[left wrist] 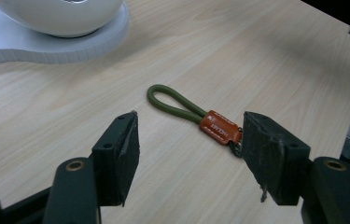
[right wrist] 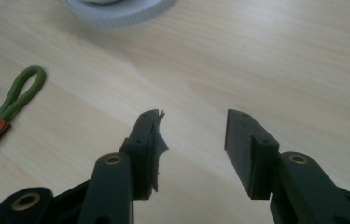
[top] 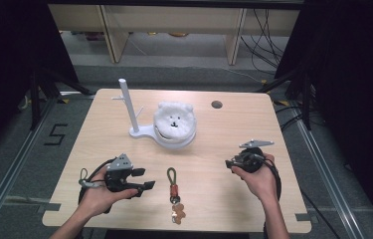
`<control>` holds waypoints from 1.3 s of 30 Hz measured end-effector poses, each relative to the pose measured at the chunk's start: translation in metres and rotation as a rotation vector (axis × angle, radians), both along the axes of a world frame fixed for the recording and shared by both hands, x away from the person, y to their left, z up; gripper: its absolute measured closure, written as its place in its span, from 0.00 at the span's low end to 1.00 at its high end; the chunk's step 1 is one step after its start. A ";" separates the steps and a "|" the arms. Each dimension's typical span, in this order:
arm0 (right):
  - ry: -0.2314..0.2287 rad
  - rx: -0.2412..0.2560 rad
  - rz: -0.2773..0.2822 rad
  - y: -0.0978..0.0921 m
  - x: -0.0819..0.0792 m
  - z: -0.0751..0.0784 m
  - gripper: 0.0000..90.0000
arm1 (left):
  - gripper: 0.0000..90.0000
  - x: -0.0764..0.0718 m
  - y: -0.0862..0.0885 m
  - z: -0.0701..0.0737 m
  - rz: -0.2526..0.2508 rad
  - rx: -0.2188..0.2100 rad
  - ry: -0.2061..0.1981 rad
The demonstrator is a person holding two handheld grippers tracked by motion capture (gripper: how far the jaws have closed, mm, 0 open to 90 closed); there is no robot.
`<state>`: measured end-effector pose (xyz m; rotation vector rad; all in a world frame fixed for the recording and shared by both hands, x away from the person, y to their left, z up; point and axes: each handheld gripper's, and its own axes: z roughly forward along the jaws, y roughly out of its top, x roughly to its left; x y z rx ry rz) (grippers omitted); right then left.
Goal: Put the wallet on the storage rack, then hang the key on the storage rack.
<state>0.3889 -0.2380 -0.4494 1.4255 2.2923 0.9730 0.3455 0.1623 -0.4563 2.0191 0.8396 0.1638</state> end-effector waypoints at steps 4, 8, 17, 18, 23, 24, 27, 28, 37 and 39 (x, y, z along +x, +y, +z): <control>0.028 0.013 -0.048 -0.009 -0.014 -0.007 0.62 | 0.42 0.001 -0.009 0.005 -0.008 -0.001 0.022; 0.073 0.008 -0.065 -0.014 -0.022 -0.007 0.62 | 0.43 0.001 -0.017 0.010 -0.006 0.034 0.055; 0.129 0.069 -0.045 -0.023 -0.027 -0.004 0.60 | 0.42 0.007 -0.042 0.019 0.020 0.194 0.228; 0.129 0.068 -0.047 -0.025 -0.028 -0.004 0.60 | 0.41 0.009 -0.045 0.020 0.011 0.218 0.248; 0.137 0.028 -0.087 -0.021 -0.030 -0.004 0.59 | 0.41 0.013 -0.066 0.017 -0.011 0.289 0.315; 0.124 0.049 -0.083 -0.019 -0.029 -0.008 0.59 | 0.40 0.015 -0.075 0.013 0.008 0.299 0.355; 0.156 0.017 -0.082 -0.018 -0.029 -0.007 0.58 | 0.40 0.018 -0.081 0.008 0.019 0.309 0.376; 0.137 0.018 -0.064 -0.018 -0.027 -0.010 0.58 | 0.40 0.020 -0.084 0.005 0.022 0.307 0.392; 0.180 0.015 -0.061 -0.017 -0.027 -0.013 0.57 | 0.38 0.029 -0.095 -0.010 0.045 0.345 0.418; 0.160 0.033 -0.065 -0.016 -0.027 -0.013 0.56 | 0.38 0.030 -0.096 -0.010 0.041 0.347 0.429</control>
